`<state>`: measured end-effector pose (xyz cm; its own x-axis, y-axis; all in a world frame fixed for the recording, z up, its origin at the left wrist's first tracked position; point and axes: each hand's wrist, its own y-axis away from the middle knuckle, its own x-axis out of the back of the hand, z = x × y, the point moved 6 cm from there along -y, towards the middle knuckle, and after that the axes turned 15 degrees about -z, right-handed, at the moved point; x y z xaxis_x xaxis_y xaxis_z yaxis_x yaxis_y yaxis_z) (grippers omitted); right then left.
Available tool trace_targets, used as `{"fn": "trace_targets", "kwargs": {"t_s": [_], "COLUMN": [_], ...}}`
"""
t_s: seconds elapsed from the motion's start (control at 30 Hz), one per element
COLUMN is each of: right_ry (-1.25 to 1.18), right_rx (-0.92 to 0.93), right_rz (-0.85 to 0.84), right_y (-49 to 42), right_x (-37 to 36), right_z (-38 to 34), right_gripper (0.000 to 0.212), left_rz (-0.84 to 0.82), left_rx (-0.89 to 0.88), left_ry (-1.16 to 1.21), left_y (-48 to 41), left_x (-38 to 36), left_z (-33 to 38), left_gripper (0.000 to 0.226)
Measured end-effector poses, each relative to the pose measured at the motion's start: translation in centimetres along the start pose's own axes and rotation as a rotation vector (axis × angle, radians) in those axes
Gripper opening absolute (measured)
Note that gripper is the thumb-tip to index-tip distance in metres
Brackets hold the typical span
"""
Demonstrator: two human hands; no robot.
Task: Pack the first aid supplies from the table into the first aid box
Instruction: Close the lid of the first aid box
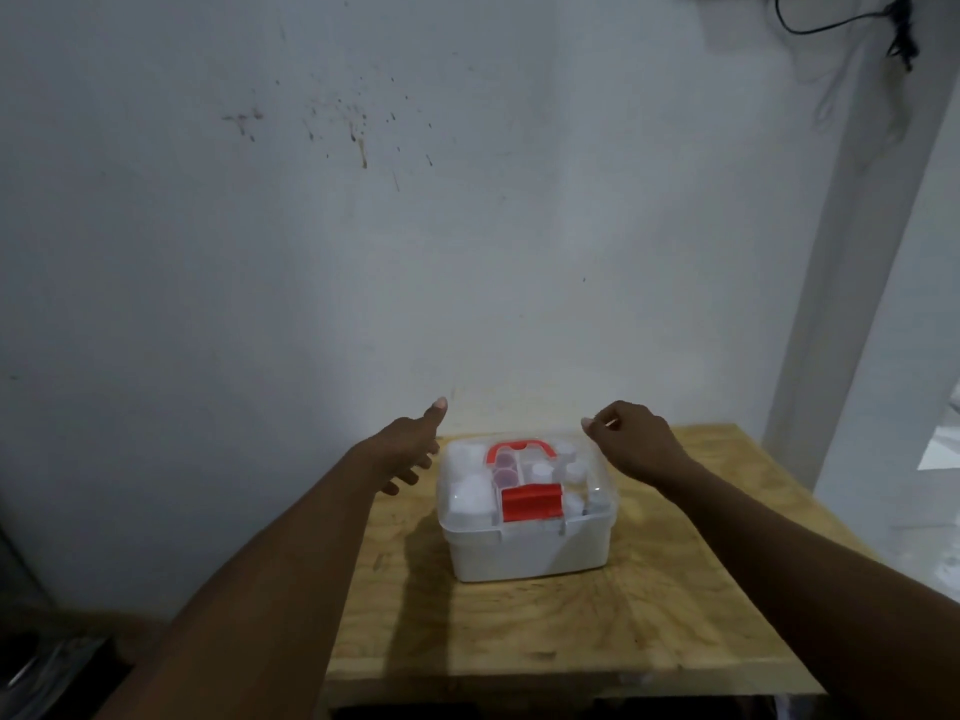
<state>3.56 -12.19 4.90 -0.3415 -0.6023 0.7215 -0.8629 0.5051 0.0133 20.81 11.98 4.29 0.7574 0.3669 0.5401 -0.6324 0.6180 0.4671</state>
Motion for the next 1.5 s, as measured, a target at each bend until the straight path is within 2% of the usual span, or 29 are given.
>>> {"fn": "trace_targets", "kwargs": {"t_s": [0.1,0.2,0.3,0.43,0.6,0.83,0.97,1.37,1.43,1.5], "right_ry": [0.189,0.269,0.3,0.344,0.44,0.561,0.607,0.596,0.481,0.2], "right_rx": [0.139,0.248,0.29,0.324,0.358,0.362,0.329,0.381,0.376,0.336], "right_rz": [0.084,0.074,0.088,0.064,0.005,-0.207,-0.26,-0.18,-0.159,-0.083], "right_y": [0.4,1.3,2.0,2.4,2.3,2.6,2.4,2.3,2.2,2.2], "right_x": [-1.5,-4.0,-5.4,-5.5,-5.8,-5.7,-5.9,-6.1,-5.8,-5.4], "right_z": [-1.8,-2.9,-2.6,-2.1,-1.9,-2.2,-2.3,-1.9,-2.1,-1.7], "right_gripper": [0.046,0.054,0.067,0.071,0.079,0.119,0.121,0.119,0.116,0.1], "left_rz": [0.178,0.22,0.232,0.335,0.298,0.243,0.213,0.276,0.308,0.357], "left_rx": [-0.173,-0.313,-0.334,-0.388,-0.389,-0.36,-0.34,-0.386,-0.416,-0.438], "left_ry": [-0.145,-0.235,-0.271,-0.258,-0.287,-0.353,-0.385,-0.334,-0.254,-0.03], "left_y": [-0.2,-1.0,-2.0,-2.0,-2.3,-2.6,-2.9,-2.7,-2.5,-2.3], "left_x": [-1.2,-3.8,-5.5,-5.7,-5.6,-5.5,-5.5,-5.6,-5.5,-5.4], "left_z": [1.4,1.7,0.4,0.1,0.1,0.2,0.3,0.0,0.2,-0.2], "left_gripper": [0.075,0.068,0.068,0.065,0.075,0.08,0.08,0.078,0.074,0.068]}}
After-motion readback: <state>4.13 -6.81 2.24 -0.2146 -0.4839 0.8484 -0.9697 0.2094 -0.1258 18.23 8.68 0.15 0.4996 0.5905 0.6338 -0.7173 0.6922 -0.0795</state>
